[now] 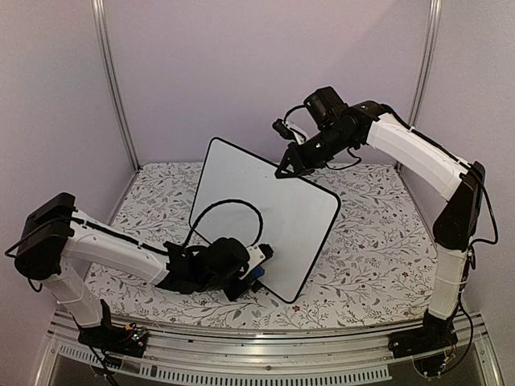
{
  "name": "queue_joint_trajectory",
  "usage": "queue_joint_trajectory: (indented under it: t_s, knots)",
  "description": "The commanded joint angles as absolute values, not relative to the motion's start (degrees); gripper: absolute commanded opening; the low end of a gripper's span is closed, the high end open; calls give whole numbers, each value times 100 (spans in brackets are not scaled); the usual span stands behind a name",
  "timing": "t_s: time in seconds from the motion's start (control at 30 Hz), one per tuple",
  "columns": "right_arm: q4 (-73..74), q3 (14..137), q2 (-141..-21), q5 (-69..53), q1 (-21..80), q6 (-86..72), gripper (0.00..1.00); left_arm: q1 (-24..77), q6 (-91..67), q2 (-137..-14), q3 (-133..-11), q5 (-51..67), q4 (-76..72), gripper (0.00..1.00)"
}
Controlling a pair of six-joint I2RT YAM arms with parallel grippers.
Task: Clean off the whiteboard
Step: Erase the whiteboard from the whiteboard stand.
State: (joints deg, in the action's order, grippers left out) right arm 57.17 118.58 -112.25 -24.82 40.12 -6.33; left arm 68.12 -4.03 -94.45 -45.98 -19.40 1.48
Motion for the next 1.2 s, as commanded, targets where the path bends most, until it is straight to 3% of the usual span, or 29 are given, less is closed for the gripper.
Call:
queue_joint_trajectory:
  t_s: [0.0,0.6,1.17]
  knots:
    - [6069,11839,-11452,-2496,4192,-501,0,6972,-272,-9460,-4766,-1938,-72,0]
    - [6075,11829,-11443,-2496,4188,-501,0,6416,-897,-9683,-4656,-2816,376,0]
    - [6084,11819,-11399,-2479,4190,-508,0,7072,-243,-9578,-4667,-1965,-320,0]
